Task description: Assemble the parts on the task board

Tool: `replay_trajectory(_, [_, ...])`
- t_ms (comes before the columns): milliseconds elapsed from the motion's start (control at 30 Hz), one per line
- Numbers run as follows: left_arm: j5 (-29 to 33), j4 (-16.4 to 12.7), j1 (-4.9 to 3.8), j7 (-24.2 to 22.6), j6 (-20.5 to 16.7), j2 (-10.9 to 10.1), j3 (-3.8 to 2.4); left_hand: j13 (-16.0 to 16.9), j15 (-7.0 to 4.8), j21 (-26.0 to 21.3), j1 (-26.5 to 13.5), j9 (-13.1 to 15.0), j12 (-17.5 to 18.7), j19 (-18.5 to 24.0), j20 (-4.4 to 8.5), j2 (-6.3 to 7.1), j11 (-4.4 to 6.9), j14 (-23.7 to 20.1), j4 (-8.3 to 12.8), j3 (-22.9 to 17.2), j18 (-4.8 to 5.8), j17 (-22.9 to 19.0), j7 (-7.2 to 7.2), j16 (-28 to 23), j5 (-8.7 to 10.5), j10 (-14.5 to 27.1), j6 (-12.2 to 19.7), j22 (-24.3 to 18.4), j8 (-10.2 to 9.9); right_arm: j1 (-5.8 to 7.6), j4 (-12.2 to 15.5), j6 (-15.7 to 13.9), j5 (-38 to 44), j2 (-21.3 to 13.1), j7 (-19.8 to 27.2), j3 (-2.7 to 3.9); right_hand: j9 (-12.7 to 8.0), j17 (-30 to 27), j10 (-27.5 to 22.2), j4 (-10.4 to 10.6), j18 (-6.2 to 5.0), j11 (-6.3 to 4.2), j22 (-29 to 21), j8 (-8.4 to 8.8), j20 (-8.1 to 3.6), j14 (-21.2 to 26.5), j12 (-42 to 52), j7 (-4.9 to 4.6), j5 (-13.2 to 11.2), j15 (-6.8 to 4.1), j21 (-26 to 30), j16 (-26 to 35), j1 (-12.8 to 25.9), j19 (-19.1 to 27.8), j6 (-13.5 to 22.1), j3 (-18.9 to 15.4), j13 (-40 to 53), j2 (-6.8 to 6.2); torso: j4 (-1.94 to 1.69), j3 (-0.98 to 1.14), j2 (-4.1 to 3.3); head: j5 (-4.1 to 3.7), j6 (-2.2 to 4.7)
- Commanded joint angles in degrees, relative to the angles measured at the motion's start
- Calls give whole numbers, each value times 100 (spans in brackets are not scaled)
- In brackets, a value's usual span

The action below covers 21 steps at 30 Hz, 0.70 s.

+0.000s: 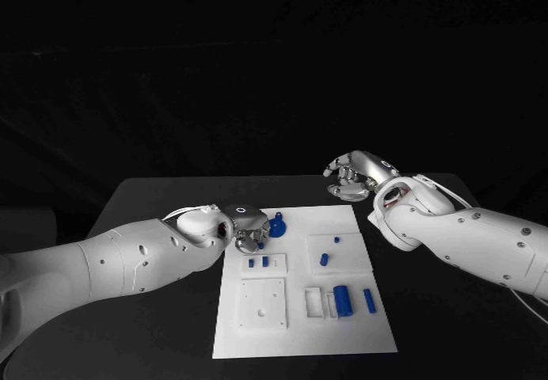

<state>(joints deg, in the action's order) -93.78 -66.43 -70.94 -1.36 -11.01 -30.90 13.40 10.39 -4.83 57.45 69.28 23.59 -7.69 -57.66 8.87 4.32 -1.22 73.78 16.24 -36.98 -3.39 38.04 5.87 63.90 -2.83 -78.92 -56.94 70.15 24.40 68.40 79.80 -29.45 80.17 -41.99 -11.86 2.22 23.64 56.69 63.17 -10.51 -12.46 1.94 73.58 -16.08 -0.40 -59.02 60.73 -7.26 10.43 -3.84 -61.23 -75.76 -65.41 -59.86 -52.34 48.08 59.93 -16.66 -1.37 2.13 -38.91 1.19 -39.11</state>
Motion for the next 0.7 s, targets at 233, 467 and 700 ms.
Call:
replay_trajectory(233, [-34, 52, 72, 85, 96, 42, 11, 14, -49, 22, 15, 2, 34, -33, 177, -47, 11, 5, 13, -40, -308, 9, 1, 18, -19, -46, -49, 9, 34, 1, 3, 75, 67, 2, 4, 3, -4, -8, -37, 34, -254, -2, 6, -34, 10, -3, 36, -110, -32, -10, 19, 5, -51, 7, 75, 14, -11, -12, 0, -2, -1, 4, -15])
replay_trajectory(467, [-34, 56, 133, 64, -132, 24, 11, 23, -55, 26, 17, 1, 30, -37, 181, -38, 17, 13, 14, -42, -306, 18, -7, 28, -22, -68, -71, 13, 39, 1, 1, 75, 67, -4, 2, 3, -4, -9, -37, 37, -254, -2, 7, -35, 11, -3, 37, -110, -35, -11, 19, 4, -50, 7, 75, 15, -13, -12, -4, -2, -1, -7, -21])
replay_trajectory(700, [-4, 45, 134, 47, -180, 14, 11, 26, -58, 28, 11, 0, 30, -40, 183, -33, 19, 17, 10, -41, -305, 23, -9, 33, -22, -76, -80, 15, 39, 1, 2, 74, 67, -9, 2, 3, -5, -9, -37, 41, -254, -2, 7, -35, 12, -3, 38, -110, -36, -11, 19, 3, -48, 7, 74, 17, -14, -10, -2, -1, 1, -9, -33])
